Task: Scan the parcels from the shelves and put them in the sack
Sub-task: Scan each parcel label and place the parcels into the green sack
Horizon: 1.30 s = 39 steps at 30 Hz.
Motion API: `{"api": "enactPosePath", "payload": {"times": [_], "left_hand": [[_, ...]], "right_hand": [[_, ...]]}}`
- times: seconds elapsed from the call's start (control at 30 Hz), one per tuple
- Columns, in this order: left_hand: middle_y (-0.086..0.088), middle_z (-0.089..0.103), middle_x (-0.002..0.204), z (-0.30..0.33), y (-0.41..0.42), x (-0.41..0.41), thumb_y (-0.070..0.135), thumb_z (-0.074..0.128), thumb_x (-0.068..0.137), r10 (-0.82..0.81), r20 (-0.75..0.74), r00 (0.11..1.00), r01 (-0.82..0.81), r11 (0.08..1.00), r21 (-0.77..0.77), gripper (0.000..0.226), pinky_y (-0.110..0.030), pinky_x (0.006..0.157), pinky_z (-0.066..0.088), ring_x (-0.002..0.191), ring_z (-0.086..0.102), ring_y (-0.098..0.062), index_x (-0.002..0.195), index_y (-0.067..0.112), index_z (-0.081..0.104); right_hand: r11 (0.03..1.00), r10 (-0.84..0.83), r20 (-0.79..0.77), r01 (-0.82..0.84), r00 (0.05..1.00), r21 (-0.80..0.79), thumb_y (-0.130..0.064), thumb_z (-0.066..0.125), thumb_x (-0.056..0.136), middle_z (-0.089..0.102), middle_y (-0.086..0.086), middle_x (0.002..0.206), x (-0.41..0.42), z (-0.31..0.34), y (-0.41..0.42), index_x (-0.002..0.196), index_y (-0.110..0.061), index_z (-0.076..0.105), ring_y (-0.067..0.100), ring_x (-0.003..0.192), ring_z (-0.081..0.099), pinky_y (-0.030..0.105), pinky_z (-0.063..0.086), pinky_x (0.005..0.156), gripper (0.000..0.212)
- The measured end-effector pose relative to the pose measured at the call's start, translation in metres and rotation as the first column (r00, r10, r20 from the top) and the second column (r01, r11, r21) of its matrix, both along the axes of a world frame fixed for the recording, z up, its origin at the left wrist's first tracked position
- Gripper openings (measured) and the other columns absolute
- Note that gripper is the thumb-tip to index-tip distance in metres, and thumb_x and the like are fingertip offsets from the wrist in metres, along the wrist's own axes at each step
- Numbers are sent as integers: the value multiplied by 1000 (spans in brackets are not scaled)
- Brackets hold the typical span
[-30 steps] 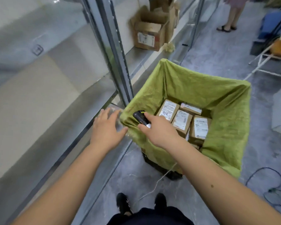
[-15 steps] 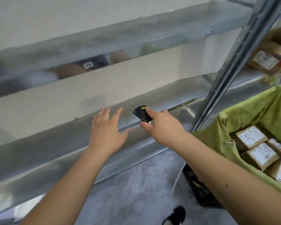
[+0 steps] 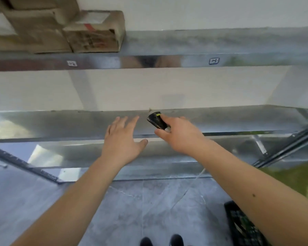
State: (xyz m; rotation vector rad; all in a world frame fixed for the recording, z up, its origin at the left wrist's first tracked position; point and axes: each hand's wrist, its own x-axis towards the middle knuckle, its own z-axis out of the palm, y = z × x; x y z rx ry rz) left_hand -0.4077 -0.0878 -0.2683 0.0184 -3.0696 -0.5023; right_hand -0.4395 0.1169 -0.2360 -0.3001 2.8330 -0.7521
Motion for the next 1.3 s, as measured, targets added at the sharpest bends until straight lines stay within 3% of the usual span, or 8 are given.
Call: {"api": "enactPosePath", "payload": {"times": [0.23, 0.37, 0.6, 0.87, 1.0, 1.1, 1.2, 1.3], "left_hand": [[-3, 30, 168, 16, -12, 30, 62, 65, 90, 227, -34, 973, -227, 974, 17, 89, -46, 125, 20, 159, 15, -27, 164, 34, 25], [-6, 30, 169, 27, -6, 46, 63, 64, 90, 291, -34, 956, -292, 956, -18, 91, -47, 127, 21, 159, 16, -29, 165, 32, 24], [-8, 35, 165, 75, -12, 48, 63, 65, 89, 358, -167, 919, -368, 929, -35, 88, -50, 125, 26, 156, 22, -30, 163, 32, 28], [-6, 33, 167, 146, -39, 23, 60, 67, 89, 364, -330, 871, -402, 914, -51, 87, -50, 125, 27, 156, 22, -28, 163, 35, 29], [-4, 34, 165, 173, -50, 4, 62, 66, 88, 314, -378, 871, -354, 934, -40, 85, -51, 123, 30, 154, 25, -27, 161, 35, 31], [-2, 35, 165, 186, -59, -15, 61, 66, 88, 275, -393, 877, -304, 953, -12, 84, -50, 121, 34, 152, 29, -26, 161, 36, 33], [0, 40, 161, 192, -68, -37, 59, 67, 88, 210, -413, 886, -230, 973, 2, 80, -47, 116, 37, 148, 33, -25, 158, 35, 36], [1, 45, 154, 196, -76, -62, 53, 70, 88, 159, -390, 907, -144, 987, 67, 75, -43, 113, 40, 143, 39, -25, 155, 34, 41]], "right_hand": [[980, 195, -18, -194, 981, 31, -58, 53, 97, 60, 8, 111, -6, 10, -20, 142, -40, 49, 29, 101, 57, 36, 43, 75, 48], [954, 298, -57, -299, 953, -7, -54, 54, 99, 55, 4, 101, -6, 24, -24, 141, -35, 51, 26, 92, 56, 37, 48, 76, 46], [898, 434, -156, -440, 887, -1, -58, 54, 98, 62, 12, 111, -19, 72, -34, 138, -37, 54, 31, 97, 60, 40, 52, 84, 46], [902, 408, -359, -430, 839, 20, -60, 54, 95, 65, -1, 99, -49, 146, -45, 125, -36, 58, 21, 84, 60, 35, 45, 63, 39], [922, 371, -365, -385, 854, 36, -64, 51, 94, 63, 2, 101, -65, 174, -53, 128, -40, 56, 19, 80, 59, 33, 40, 58, 42], [941, 319, -385, -339, 866, 15, -62, 54, 93, 61, 2, 94, -78, 188, -64, 113, -37, 59, 19, 75, 59, 32, 35, 55, 32], [959, 262, -391, -285, 883, -1, -58, 56, 95, 62, 4, 99, -87, 195, -78, 117, -37, 62, 22, 76, 61, 32, 38, 56, 31], [976, 209, -420, -213, 883, 40, -58, 56, 95, 62, 7, 106, -94, 198, -88, 123, -35, 62, 25, 83, 62, 39, 52, 70, 36]]}}
